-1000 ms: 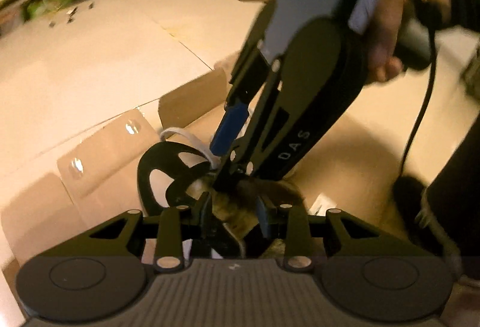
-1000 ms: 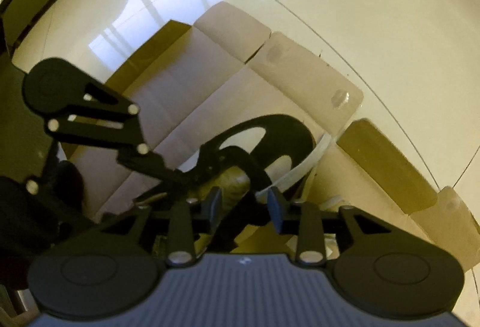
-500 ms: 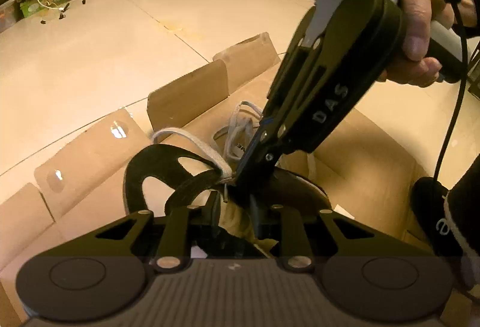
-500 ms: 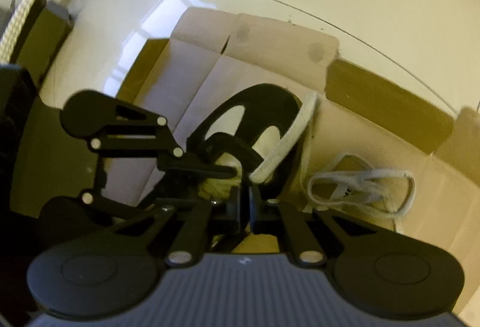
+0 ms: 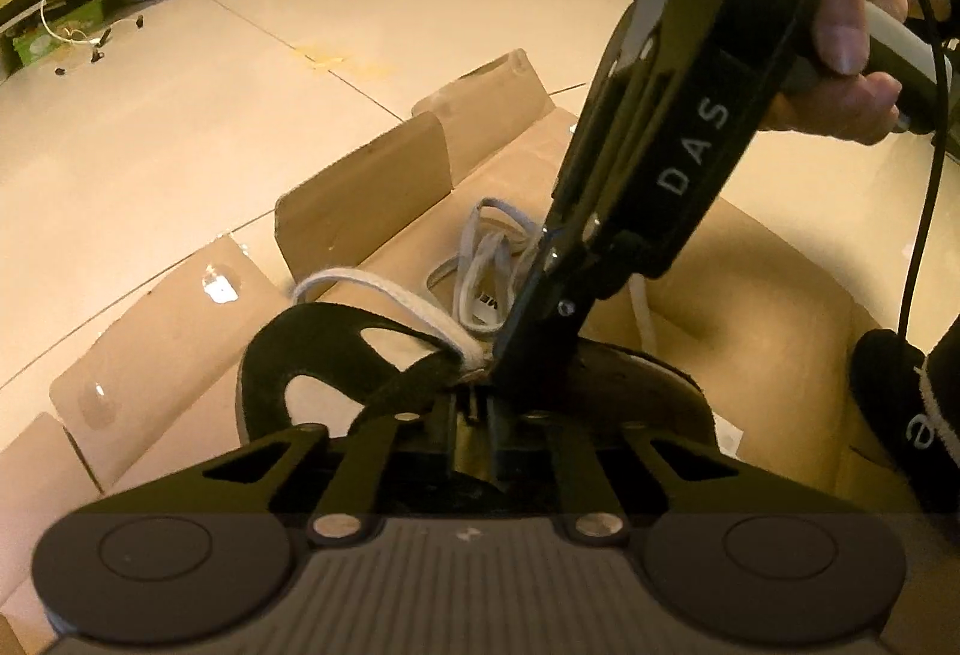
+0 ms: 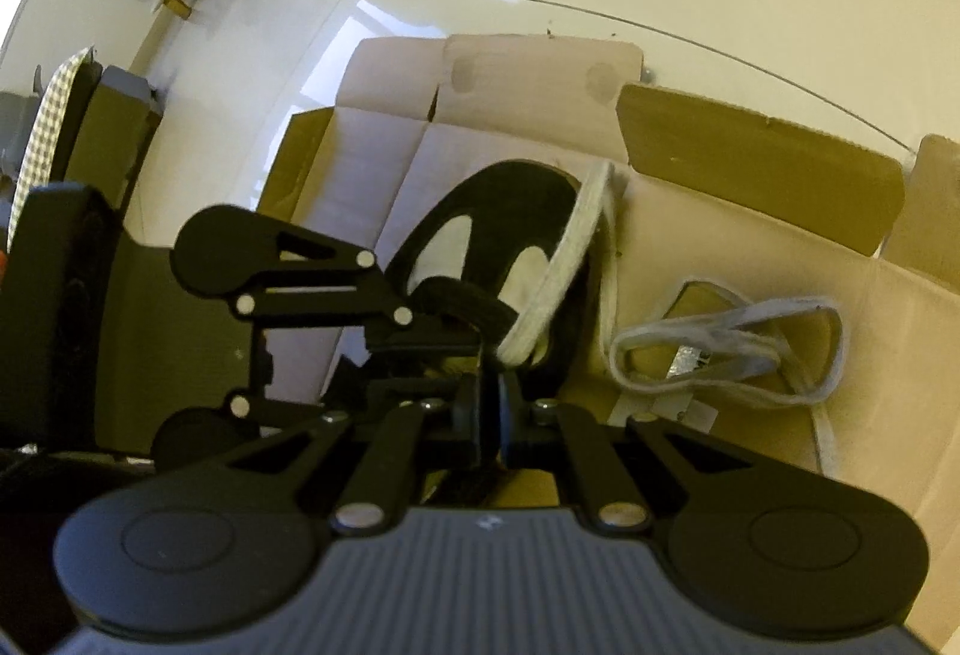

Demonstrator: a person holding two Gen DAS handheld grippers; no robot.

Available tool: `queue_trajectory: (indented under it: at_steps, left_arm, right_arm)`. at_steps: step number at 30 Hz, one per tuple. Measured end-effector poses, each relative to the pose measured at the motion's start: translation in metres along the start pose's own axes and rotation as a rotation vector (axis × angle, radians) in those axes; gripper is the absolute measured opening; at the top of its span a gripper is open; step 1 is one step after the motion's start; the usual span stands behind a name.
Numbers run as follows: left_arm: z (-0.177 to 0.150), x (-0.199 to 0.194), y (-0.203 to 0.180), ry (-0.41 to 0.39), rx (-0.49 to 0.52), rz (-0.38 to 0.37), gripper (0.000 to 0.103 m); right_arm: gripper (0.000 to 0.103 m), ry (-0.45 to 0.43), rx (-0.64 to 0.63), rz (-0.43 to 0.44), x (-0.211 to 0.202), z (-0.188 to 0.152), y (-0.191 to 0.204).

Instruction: Lace up shoes with both hands

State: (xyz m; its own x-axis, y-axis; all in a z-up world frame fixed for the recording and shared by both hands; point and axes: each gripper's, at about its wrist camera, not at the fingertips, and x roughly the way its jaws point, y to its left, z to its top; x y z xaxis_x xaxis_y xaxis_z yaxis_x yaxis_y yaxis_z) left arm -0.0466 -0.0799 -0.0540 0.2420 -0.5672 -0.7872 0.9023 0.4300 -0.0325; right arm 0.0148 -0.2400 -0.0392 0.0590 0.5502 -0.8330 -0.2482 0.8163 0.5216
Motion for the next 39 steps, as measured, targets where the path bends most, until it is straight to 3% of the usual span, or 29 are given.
queue_trajectory:
  at_steps: [2,4,9,14,20,26,29,32,39]
  left_arm:
    - [-0.003,-0.003,-0.015,-0.023,0.151,0.04,0.002]
    - [-0.008,-0.006,-0.026,-0.039,0.283,0.075,0.001]
    - [-0.016,-0.019,-0.03,-0.078,0.356,0.094,0.001]
    - [-0.021,-0.029,-0.031,-0.103,0.332,0.108,0.0]
    - [-0.025,-0.044,-0.022,-0.103,0.219,0.126,0.0]
    - [-0.018,-0.045,-0.003,-0.061,0.032,0.12,0.002]
    - [-0.015,-0.048,0.011,-0.042,-0.102,0.113,0.003]
    - [-0.018,-0.049,0.025,-0.02,-0.249,0.083,0.003]
    - [-0.025,-0.046,0.043,-0.025,-0.402,0.019,0.003]
  right_arm:
    - [0.009,-0.005,0.002,-0.003,-0.003,-0.002,-0.001]
    - [0.02,-0.013,-0.015,-0.026,-0.002,-0.003,-0.001]
    - [0.028,-0.021,-0.07,-0.057,0.0,-0.003,0.004]
    - [0.031,-0.044,-0.225,-0.142,0.004,-0.006,0.024]
    - [0.035,-0.089,-0.455,-0.248,0.006,-0.017,0.047]
    - [0.035,-0.117,-0.953,-0.437,0.024,-0.05,0.088]
    - [0.025,-0.095,-1.156,-0.489,0.034,-0.061,0.102]
    - [0.018,-0.053,-1.263,-0.5,0.042,-0.063,0.113]
    - [0.012,0.068,-1.408,-0.552,0.066,-0.06,0.134]
